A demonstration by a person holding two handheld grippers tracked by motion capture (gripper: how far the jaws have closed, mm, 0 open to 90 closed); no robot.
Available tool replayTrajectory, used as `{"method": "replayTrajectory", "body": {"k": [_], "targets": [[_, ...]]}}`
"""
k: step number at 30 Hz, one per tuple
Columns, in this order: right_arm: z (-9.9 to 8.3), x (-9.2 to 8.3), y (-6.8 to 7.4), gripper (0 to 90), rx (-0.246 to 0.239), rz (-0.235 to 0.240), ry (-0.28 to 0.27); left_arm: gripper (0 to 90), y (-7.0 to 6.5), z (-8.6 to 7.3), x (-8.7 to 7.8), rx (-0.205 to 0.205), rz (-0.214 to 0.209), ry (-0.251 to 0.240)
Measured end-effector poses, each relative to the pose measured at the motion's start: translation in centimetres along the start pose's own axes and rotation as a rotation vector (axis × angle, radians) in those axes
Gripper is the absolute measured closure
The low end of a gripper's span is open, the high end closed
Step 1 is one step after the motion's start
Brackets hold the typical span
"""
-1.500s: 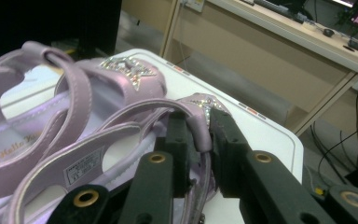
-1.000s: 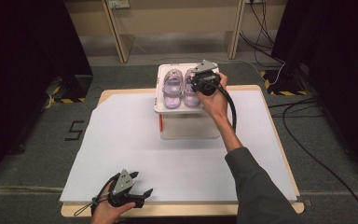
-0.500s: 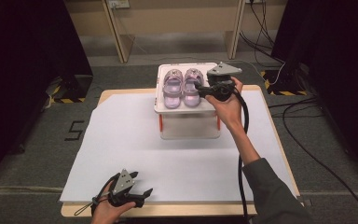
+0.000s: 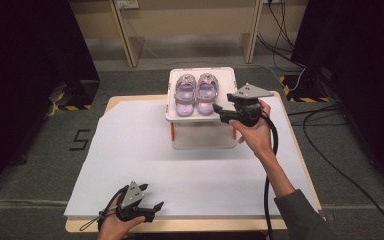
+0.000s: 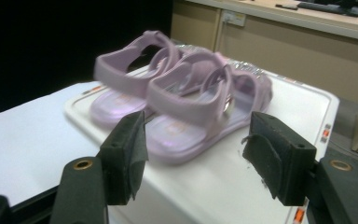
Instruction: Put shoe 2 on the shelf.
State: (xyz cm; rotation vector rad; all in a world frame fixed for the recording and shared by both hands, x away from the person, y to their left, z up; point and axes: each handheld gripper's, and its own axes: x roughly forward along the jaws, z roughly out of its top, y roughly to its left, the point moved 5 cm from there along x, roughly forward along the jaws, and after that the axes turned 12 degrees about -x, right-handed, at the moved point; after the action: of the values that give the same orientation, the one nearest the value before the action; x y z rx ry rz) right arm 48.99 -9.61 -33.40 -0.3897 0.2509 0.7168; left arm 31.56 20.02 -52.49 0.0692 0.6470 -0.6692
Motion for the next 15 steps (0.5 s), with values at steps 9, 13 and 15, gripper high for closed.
{"method": "replayTrajectory", "body": {"k": [9, 13, 15], "targets": [[-2.0, -1.9, 1.6, 36.7, -0.007, 0.029, -0.020, 16.8, 0.1, -0.1, 0.0, -0.004, 0.003, 0.001], [-2.9, -2.7, 2.4, 35.7, -0.014, 0.041, -0.021, 16.8, 0.1, -0.1, 0.0, -0.007, 0.007, 0.003], [-3.5, -3.0, 2.8, 35.4, -0.017, 0.046, -0.029, 16.7, 0.2, -0.2, 0.0, -0.008, 0.008, 0.005]]}}
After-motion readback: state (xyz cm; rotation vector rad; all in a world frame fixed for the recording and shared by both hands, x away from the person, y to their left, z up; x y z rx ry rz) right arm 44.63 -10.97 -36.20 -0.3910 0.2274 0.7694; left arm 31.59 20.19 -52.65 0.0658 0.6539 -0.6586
